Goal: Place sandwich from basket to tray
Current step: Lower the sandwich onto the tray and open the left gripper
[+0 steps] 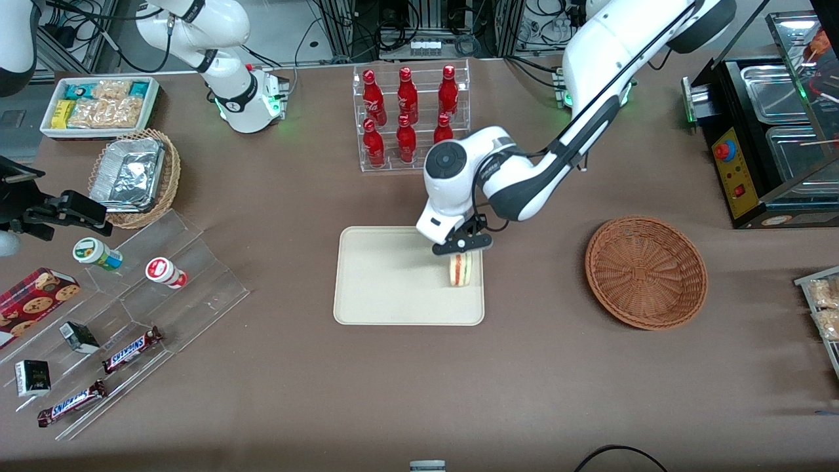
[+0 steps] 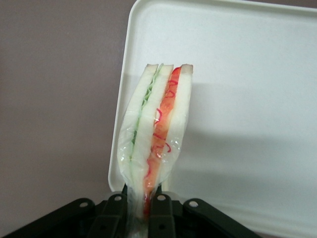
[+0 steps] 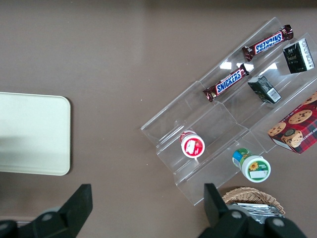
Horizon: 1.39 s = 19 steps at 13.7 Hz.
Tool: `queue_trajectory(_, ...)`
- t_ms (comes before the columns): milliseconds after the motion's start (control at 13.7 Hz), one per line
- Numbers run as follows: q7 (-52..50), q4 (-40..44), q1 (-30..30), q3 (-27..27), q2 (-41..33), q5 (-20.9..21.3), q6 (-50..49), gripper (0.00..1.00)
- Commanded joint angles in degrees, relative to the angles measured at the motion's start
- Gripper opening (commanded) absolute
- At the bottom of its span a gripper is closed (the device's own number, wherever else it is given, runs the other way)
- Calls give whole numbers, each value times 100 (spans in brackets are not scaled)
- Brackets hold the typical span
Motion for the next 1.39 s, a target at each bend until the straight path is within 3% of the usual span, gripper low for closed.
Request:
queue_trajectory(0, -35, 328, -661, 562, 218, 69, 89, 7)
queue_trajectory(293, -9, 425, -715, 580, 351, 96, 169, 8)
queue_trajectory(366, -9, 425, -715, 580, 377, 104, 178, 12)
queue_trajectory(439, 17, 425, -715, 580, 403, 104, 195, 23)
queue_trajectory(585, 70, 434, -706, 615, 412, 122, 204, 100)
queue_trajectory(878, -53, 635, -584, 651, 167, 34, 125, 100)
queue_trajectory(1171, -588, 654, -399, 651, -736, -18, -567, 100)
queue_trajectory(1317, -651, 654, -189, 651, -1237, -298, -1033, 100)
